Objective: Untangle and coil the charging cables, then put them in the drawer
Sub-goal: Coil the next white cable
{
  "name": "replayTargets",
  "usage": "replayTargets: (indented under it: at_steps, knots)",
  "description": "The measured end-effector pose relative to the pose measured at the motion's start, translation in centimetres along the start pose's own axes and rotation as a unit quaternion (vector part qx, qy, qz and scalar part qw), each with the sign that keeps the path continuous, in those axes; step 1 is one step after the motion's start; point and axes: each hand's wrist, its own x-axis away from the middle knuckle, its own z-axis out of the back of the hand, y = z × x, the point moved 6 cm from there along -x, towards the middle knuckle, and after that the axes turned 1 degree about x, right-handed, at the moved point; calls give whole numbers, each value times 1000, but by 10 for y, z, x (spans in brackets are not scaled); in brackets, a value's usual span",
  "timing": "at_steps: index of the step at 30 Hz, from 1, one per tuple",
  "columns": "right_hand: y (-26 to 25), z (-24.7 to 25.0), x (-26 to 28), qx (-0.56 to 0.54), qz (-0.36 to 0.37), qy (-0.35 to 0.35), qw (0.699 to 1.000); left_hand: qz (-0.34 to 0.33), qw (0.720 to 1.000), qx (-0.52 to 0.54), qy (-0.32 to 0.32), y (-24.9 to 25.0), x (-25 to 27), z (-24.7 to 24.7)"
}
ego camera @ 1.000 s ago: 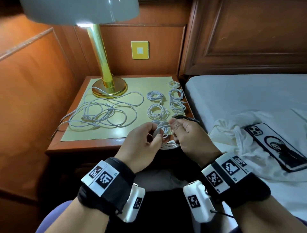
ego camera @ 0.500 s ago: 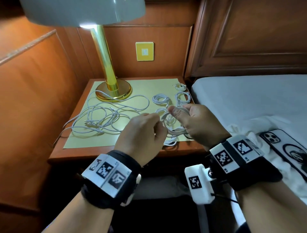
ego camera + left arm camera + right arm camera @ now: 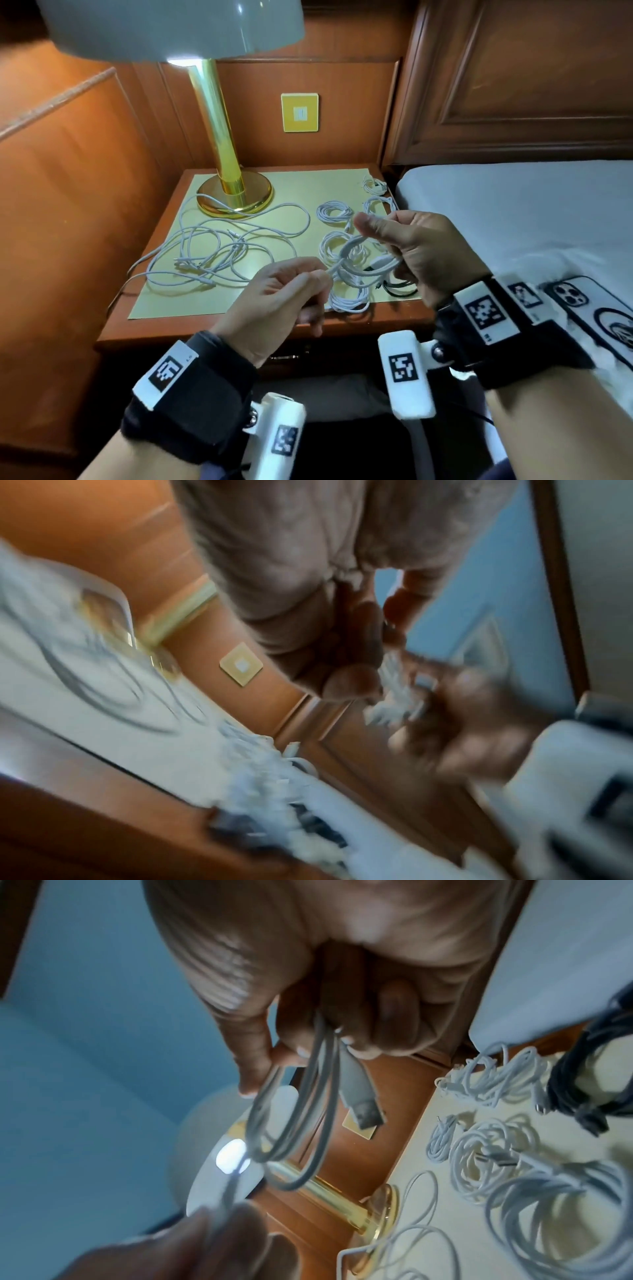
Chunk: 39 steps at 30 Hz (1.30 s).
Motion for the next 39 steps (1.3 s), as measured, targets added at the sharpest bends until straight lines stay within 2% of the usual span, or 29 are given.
replayTargets:
  at_steps: [2,4,6,10,12,13,14,15,16,17,18,19,21,23,25,27,28,31,34,37,39]
  knots:
    - [-3,-8,0,65,41,7,997,18,994,-104,22,-12,0,10]
    - [-8,-20,3,114,73,-16,991,39,987,-144,52,-21,0,19]
    - [-11,-28,4,139,97,-31,985,12,980,-175,96,-21,0,24]
    - [-11,-39,1,125,112,-46,985,-87,958,-199,187,-9,0,28]
    - [-10,-36,-2,128,100,-29,986,-106,939,-259,202,-4,2,27]
    - [-8,-34,-4,124,86,-23,988,-103,938,-270,193,-3,2,25]
    - [-6,-32,-5,108,68,-22,992,-92,947,-252,177,-4,1,23]
    - [-4,-30,-6,76,44,-28,996,-78,967,-186,156,-6,0,21]
    - [-2,-30,-6,32,18,-39,999,-52,988,-65,131,-9,0,18]
    - [-2,-32,-6,-21,-7,-56,998,-20,993,67,97,-10,0,12]
    - [-3,-35,-4,-73,-26,-76,994,1,982,178,61,-8,0,5]
    - [-5,-39,-3,-111,-37,-93,989,10,970,239,35,-6,0,0]
    - [-7,-44,-3,-124,-41,-108,986,9,962,274,15,-4,-1,-1]
    - [-5,-46,-6,-88,-35,-99,991,5,976,213,45,-10,-4,13]
    - [-2,-45,-10,-28,-18,-81,996,-22,994,49,90,-16,-6,33]
    - [-1,-45,-12,34,9,-72,997,-49,988,-94,113,-18,-4,41]
    - [-1,-46,-13,55,23,-72,996,-56,983,-125,125,-18,-2,42]
    - [0,-49,-13,110,52,-70,990,-63,973,-137,176,-14,2,43]
    - [0,-54,-12,148,73,-84,983,-60,970,-143,186,-13,3,42]
    - [2,-54,-10,141,72,-92,983,-48,972,-131,187,-16,1,42]
    - [5,-51,-11,104,66,-84,989,-37,975,-70,210,-18,0,44]
